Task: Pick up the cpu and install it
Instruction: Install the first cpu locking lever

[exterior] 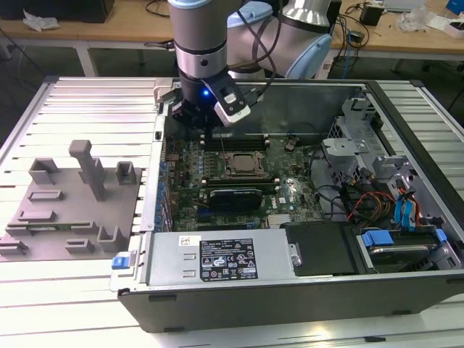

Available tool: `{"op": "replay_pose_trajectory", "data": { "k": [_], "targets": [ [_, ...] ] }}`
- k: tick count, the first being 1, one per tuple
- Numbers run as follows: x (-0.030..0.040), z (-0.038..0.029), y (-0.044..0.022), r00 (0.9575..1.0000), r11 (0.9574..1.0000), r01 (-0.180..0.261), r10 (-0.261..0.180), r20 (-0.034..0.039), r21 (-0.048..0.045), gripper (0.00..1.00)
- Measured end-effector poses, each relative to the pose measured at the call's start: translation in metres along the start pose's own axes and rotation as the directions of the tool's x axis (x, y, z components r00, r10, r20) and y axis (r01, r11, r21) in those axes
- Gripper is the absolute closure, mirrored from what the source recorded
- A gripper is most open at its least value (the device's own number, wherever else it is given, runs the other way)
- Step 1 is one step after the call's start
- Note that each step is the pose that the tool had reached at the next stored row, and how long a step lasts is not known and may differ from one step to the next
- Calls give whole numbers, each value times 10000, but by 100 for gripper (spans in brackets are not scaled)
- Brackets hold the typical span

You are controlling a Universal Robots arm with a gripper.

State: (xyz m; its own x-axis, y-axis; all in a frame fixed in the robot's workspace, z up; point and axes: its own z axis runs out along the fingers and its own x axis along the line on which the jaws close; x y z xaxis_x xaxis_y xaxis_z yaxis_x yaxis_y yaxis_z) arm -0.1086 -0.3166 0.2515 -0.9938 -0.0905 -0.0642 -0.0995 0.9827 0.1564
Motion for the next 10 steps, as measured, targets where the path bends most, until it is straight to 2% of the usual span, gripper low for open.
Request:
{"op": "replay_pose_trajectory", "data": {
  "k": [3, 4, 5, 6, 7, 8, 10],
  "targets": [
    [1, -1, -1, 10000, 10000, -1, 2, 13, -65, 89],
    [0, 0, 0, 10000, 9998, -6, 6, 28, -178, 89],
    [0, 0, -2, 10000, 9993, -16, 17, 46, -368, 89],
    [-32, 0, -15, 10000, 9991, -20, 22, 48, -412, 89],
    [-73, 0, -31, 10000, 9991, -23, 24, 38, -415, 89],
    [-161, 2, -63, 10000, 9991, -24, 25, 22, -424, 89],
    [-220, 3, -86, 10000, 9991, -27, 27, 14, -430, 89]
  ]
}}
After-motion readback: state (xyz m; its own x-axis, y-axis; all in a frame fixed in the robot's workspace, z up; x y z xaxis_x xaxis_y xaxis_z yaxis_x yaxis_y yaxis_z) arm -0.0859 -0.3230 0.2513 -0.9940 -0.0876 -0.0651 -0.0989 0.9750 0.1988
